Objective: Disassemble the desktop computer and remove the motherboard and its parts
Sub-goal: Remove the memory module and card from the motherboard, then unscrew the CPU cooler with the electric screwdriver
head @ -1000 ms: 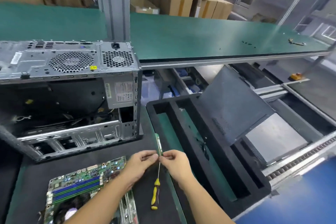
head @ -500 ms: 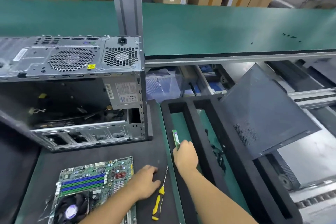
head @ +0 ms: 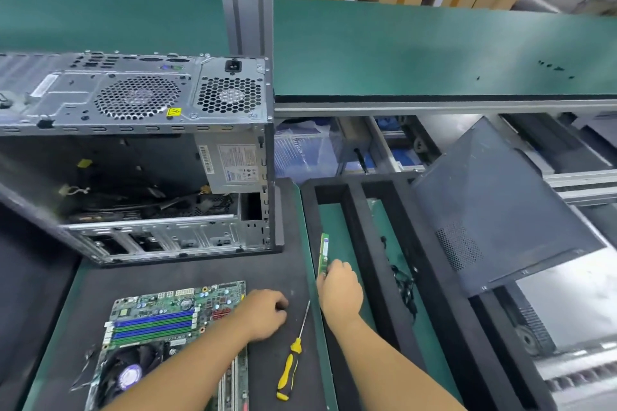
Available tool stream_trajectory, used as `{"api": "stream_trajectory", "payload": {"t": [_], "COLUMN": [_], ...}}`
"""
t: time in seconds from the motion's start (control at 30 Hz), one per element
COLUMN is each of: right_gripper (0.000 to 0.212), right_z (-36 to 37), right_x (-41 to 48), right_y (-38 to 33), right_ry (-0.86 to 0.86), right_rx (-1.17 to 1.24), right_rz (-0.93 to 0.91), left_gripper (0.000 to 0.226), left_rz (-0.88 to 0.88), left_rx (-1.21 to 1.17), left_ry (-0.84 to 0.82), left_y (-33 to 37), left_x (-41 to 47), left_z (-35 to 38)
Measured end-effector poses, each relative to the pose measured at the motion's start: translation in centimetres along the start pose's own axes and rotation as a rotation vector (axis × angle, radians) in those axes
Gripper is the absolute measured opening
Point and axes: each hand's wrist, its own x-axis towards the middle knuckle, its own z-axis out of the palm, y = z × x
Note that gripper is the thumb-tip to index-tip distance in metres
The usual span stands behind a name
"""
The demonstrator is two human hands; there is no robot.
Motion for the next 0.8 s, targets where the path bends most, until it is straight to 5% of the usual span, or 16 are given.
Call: {"api": "stream_trajectory", "payload": {"t": [0.13,0.37,0.8], "right_gripper": [0.034,0.005,0.015], "right_z": [-0.2,-0.5,-1.7], "right_x": [0.2,-0.3,-4.2], "right_y": [-0.3,-1.7,0.7], "right_ry": [-0.016,-0.077,-0.187], "right_rx": [0.008,0.002,-0.078], "right_rz": [0.007,0.13,0.095], "left_gripper": [0.041,0.047,0.041], "left_rz": [0.011,0.062,0.038], "left_rx": [0.029,0.045,-0.008], "left_ry": [-0.002,-0.047,-0.065], "left_y": [-0.1,-0.7,-0.6], "left_x": [-0.3,-1.2,-0.8], "left_z": [0.4,1.0,-0.2]}}
